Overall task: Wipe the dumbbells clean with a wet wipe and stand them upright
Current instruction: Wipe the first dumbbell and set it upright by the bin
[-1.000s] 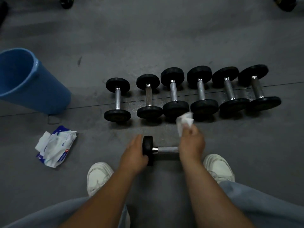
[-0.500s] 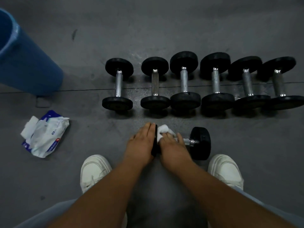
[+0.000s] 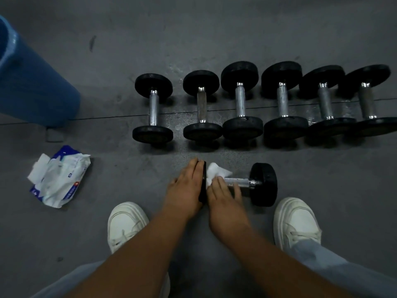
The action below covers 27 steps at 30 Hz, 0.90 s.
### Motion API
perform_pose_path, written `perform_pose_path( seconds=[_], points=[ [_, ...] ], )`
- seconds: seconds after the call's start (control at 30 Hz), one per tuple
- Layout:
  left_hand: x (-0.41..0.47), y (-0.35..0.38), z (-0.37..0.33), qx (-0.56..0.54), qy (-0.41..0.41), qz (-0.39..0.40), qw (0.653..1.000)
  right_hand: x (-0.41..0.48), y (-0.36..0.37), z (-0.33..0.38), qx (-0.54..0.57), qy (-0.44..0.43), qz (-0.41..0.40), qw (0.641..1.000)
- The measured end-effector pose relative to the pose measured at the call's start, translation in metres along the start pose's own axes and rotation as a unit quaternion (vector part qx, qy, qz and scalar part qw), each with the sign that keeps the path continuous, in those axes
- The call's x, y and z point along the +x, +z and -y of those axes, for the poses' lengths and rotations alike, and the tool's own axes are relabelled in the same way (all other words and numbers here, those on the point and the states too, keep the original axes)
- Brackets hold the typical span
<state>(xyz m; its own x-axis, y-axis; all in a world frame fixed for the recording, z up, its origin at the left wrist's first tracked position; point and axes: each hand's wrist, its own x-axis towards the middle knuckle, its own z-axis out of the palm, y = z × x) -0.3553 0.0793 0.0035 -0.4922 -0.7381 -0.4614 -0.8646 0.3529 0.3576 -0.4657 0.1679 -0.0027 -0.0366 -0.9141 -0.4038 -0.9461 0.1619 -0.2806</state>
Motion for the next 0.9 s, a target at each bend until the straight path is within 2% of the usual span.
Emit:
perform_pose_path(
  seconds=[0.13,0.23,0.4,0.53,0.63,0.7,0.77,0.9],
  points=[
    [0.000,0.001,0.001,-0.004,-0.001,-0.007,1.000,0.044,-0.035,-0.015,0.081,-0.013,-0.030,0.996],
    [-0.002,0.003,0.001,-0.010,0.004,-0.014,1.000,0.034,-0.033,-0.020,0.118,-0.033,-0.053,0.991],
    [0.002,-0.005,0.000,-0.004,0.007,-0.004,1.000,0.024,-0.025,-0.040,0.170,0.065,-0.089,0.979],
    [0.000,-0.003,0.001,-0.016,0.010,0.000,1.000,0.020,-0.021,-0.026,0.121,-0.059,0.016,0.991],
    [0.001,-0.004,0.001,-0.020,0.012,-0.002,1.000,0.024,-0.028,-0.023,0.130,-0.043,0.011,0.991],
    [0.000,-0.004,0.000,-0.025,0.017,-0.002,1.000,0.030,-0.030,-0.025,0.141,-0.016,-0.015,0.990],
    [0.000,-0.004,0.001,-0.022,0.014,-0.004,1.000,0.036,-0.030,-0.023,0.135,0.022,-0.007,0.991],
    [0.001,-0.005,0.001,-0.023,0.016,0.004,1.000,0.036,-0.010,-0.017,0.046,0.034,-0.012,0.998]
  ],
)
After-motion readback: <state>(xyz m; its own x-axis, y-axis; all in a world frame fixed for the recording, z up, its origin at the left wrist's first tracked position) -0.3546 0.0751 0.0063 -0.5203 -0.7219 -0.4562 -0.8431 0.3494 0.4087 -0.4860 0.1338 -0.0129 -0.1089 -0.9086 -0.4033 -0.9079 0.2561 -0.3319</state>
